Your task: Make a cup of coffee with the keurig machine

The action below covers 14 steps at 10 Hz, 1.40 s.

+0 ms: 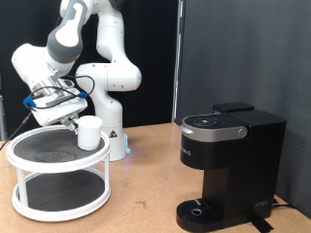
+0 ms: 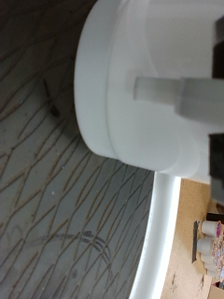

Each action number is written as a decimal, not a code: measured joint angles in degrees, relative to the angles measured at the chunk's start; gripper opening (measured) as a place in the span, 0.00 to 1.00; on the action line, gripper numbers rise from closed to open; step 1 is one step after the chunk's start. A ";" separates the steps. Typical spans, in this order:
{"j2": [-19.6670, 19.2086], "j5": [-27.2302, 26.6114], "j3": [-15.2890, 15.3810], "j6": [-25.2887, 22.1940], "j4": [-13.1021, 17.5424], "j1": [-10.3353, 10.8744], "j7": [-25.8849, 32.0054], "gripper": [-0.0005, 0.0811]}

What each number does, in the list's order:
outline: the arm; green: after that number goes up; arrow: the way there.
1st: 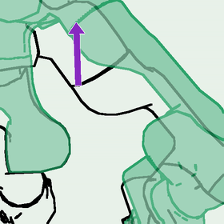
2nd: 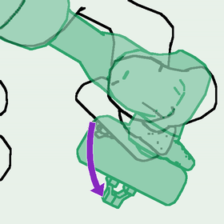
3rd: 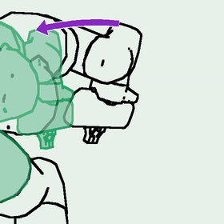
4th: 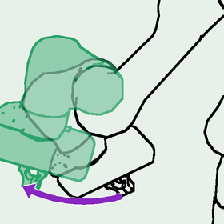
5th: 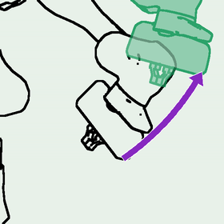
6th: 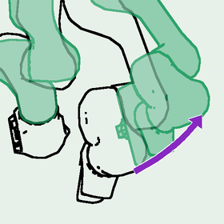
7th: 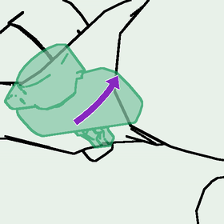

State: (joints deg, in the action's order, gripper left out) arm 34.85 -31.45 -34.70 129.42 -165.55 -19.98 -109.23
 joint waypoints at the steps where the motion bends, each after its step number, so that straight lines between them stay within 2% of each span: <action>1: 0.02 -0.56 0.16 0.79 -0.03 0.01 0.23 0.02; 4: 0.68 -4.43 0.05 3.39 -0.10 0.34 5.15 0.01; 6: 2.14 -7.13 -0.71 2.66 -0.05 0.32 7.71 0.01; 10: 6.64 -8.17 -0.49 -2.91 0.67 -0.79 4.67 0.01; 12: 8.85 -6.83 0.96 -6.02 0.97 -2.85 1.82 0.01; 14: 8.20 -7.54 0.81 -6.43 2.05 -2.42 1.81 0.01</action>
State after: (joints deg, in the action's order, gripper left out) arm 43.05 -38.99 -33.89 122.99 -163.50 -22.41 -107.42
